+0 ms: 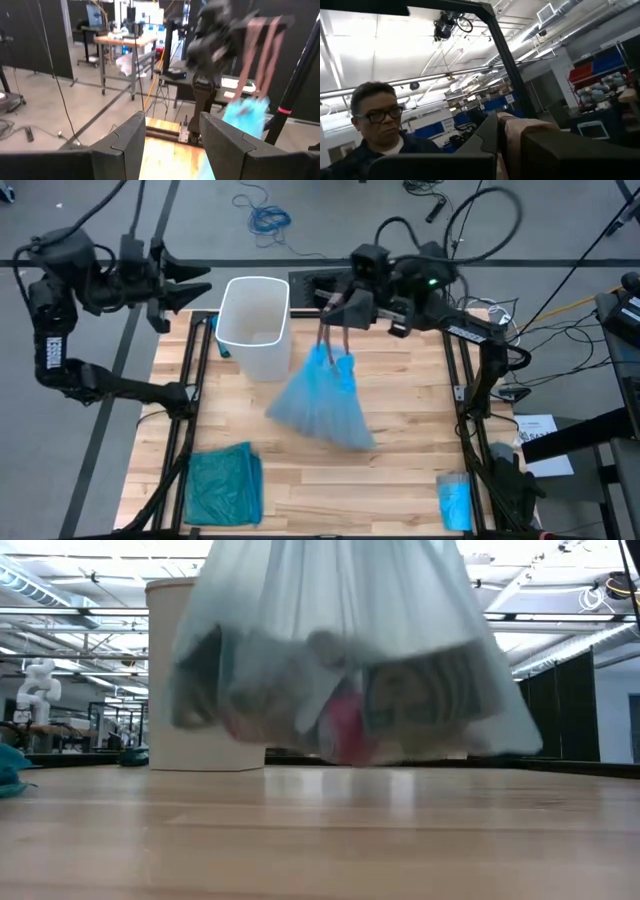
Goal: Place trash/remove bag and relplace
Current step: Close the blue trash bag
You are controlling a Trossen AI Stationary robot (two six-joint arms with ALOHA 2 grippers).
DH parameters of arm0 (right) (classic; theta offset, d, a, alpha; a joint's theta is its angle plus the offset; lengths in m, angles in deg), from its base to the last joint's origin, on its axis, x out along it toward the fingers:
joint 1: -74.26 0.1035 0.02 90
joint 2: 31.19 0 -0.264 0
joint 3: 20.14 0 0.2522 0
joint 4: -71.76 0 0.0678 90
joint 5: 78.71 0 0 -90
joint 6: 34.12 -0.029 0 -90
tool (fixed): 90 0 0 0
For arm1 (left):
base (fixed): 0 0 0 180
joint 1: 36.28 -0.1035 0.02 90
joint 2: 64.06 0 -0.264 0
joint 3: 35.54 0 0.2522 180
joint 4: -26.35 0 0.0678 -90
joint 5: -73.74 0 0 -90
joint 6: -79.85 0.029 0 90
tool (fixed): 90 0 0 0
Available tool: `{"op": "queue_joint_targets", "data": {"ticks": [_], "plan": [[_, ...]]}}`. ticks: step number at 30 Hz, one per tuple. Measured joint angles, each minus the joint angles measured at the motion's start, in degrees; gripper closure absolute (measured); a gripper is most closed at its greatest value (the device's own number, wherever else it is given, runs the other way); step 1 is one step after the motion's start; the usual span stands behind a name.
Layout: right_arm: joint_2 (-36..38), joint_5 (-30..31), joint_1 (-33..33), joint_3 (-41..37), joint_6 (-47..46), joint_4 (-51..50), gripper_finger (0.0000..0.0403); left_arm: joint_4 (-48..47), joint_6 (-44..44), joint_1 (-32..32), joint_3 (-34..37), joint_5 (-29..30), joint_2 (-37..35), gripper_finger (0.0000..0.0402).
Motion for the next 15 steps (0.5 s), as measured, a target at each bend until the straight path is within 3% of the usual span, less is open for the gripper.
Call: {"op": "queue_joint_targets", "data": {"ticks": [4, 15], "plan": [[0.5, 0.7, 0.7, 6.1, 5.8, -10.4, 0.0403, -0.6, 0.3, 0.0, 0.1, 0.0, 0.4, 0.022], [7.4, 8.5, 0.3, 6.1, 18.4, -27.2, 0.0403, -2.1, 0.9, 0.0, 0.1, -0.4, 0.9, 0.022]]}}
